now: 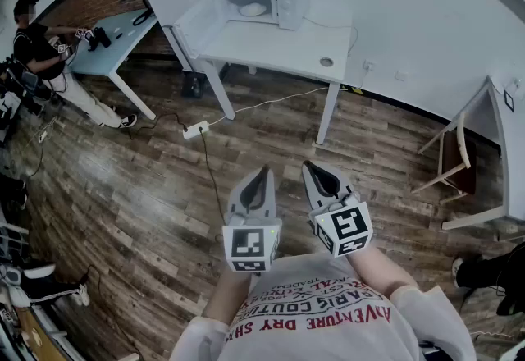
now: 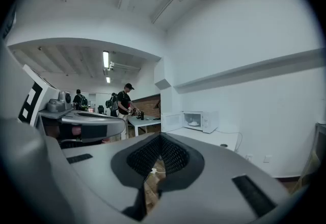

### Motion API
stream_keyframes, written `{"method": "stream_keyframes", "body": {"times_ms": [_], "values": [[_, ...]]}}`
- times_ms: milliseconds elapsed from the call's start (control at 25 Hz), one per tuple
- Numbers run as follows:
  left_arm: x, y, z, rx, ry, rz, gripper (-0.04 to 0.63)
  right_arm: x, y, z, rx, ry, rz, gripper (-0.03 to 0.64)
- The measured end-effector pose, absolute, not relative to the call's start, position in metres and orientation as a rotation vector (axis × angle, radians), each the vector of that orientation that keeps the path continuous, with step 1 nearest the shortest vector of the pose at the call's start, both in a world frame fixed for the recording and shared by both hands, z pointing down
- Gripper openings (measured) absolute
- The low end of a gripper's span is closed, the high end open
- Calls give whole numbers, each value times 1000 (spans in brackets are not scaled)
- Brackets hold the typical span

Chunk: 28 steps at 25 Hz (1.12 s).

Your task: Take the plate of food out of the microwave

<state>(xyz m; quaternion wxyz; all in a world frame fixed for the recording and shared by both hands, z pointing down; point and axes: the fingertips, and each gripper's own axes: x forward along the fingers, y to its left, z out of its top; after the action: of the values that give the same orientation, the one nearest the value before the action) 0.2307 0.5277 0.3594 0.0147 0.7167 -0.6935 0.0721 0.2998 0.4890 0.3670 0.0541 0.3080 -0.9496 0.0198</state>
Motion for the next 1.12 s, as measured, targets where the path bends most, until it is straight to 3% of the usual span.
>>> {"method": "stream_keyframes", "body": {"times_ms": [480, 1120], "values": [[205, 539, 367, 2225, -2147, 222, 7, 278, 494, 375, 955, -2874, 105, 12], [116, 531, 391, 2146, -2097, 175, 6, 204, 487, 402, 1040, -2780, 129, 12]]}}
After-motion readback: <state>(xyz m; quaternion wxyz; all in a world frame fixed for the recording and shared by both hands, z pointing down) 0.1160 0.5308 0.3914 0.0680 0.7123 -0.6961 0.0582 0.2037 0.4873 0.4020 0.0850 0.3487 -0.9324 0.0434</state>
